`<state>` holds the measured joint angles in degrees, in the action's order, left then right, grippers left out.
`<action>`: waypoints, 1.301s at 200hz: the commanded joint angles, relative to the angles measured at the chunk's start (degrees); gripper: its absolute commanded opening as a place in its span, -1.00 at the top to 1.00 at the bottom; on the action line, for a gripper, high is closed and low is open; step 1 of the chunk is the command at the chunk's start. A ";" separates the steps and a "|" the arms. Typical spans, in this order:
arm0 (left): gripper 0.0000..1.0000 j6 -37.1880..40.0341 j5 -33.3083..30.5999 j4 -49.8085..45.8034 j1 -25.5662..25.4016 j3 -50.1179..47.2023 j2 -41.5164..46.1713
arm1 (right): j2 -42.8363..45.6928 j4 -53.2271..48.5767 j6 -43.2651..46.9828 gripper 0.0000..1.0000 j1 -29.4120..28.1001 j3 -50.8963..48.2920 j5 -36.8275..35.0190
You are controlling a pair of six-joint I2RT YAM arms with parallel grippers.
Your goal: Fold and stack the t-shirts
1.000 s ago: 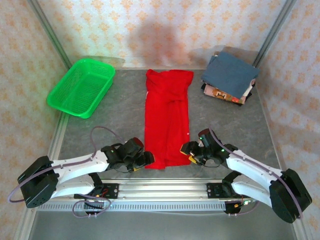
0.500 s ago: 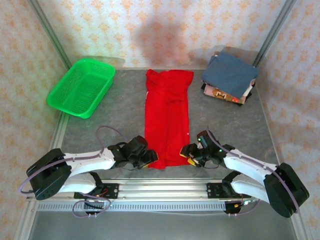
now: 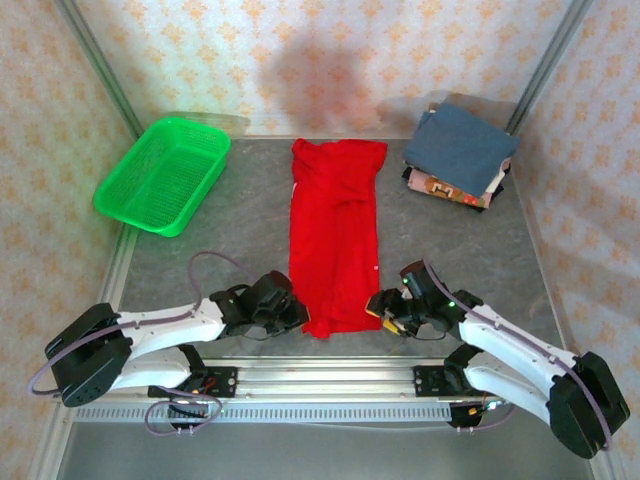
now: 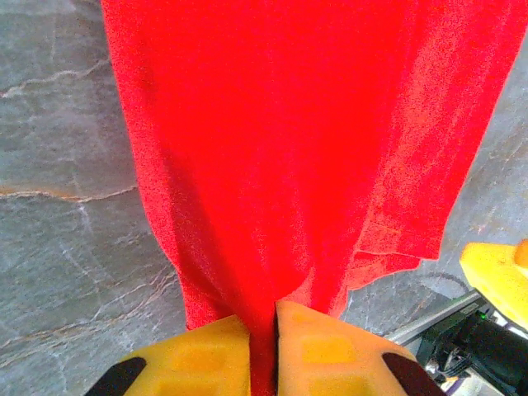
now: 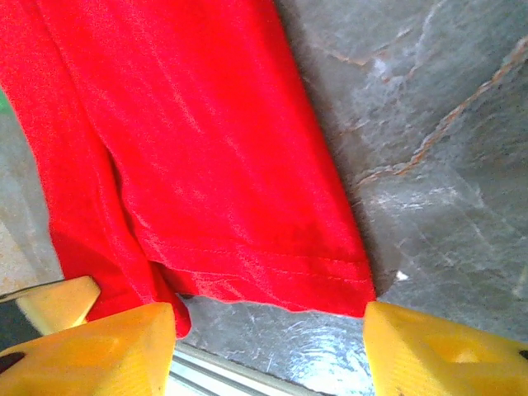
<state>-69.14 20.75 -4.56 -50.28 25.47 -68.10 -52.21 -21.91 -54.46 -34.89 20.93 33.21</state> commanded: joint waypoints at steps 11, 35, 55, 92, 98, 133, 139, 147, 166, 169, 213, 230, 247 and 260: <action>0.77 0.10 -0.45 -0.67 -0.44 -1.06 0.97 | -3.90 4.89 -0.98 -0.23 -0.39 -1.32 -0.46; 0.80 0.50 -0.54 -0.83 -0.44 -0.68 1.16 | -7.10 7.37 -0.44 -0.22 -0.36 -0.41 0.40; 0.84 0.52 -0.87 -1.40 -0.46 -0.90 2.07 | -9.75 8.03 0.12 -0.14 -0.43 0.30 1.00; 0.88 0.14 -1.16 -1.35 -0.45 -2.07 4.28 | -12.04 10.22 -0.20 0.22 -0.71 0.78 0.98; 0.89 0.08 -1.14 -1.21 -0.43 -2.33 4.42 | -12.48 10.83 -0.29 0.30 -0.70 0.86 1.06; 0.91 0.46 -1.11 -1.59 -0.48 -2.50 5.66 | -13.57 11.93 -0.79 0.83 -0.79 1.82 0.86; 0.91 0.70 -1.19 -2.08 -0.44 -2.33 5.88 | -13.11 11.38 -0.99 0.92 -0.79 1.92 0.66; 0.92 1.09 -1.38 -3.47 -0.48 -2.04 6.25 | -12.24 10.04 -1.01 1.00 -0.79 2.23 0.42; 0.95 2.16 -2.42 -7.36 -0.43 -1.39 7.69 | -8.89 5.40 -0.67 1.00 -0.79 2.54 -0.67; 0.95 2.17 -2.54 -7.69 -0.43 -1.44 8.02 | -8.29 4.81 -0.73 1.00 -0.79 2.48 -0.73; 0.98 2.59 -3.21 -12.17 -0.76 -0.80 11.21 | -0.79 -2.93 -1.39 1.00 -1.61 2.61 -0.86; 0.99 2.78 -3.08 -13.33 -1.17 -0.35 11.25 | 1.61 -6.18 -1.70 1.00 -2.55 2.54 -1.30; 1.00 2.37 -3.73 -14.74 -2.30 0.30 11.30 | 4.30 -9.91 -2.47 1.00 -3.70 2.68 -2.19; 1.00 1.80 -4.73 -15.78 -3.62 0.95 11.89 | 6.59 -11.75 -3.64 1.00 -4.94 2.63 -3.04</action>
<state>-67.48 18.79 -15.75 -51.92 23.77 -57.47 -49.08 -26.48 -55.94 -38.04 22.13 32.82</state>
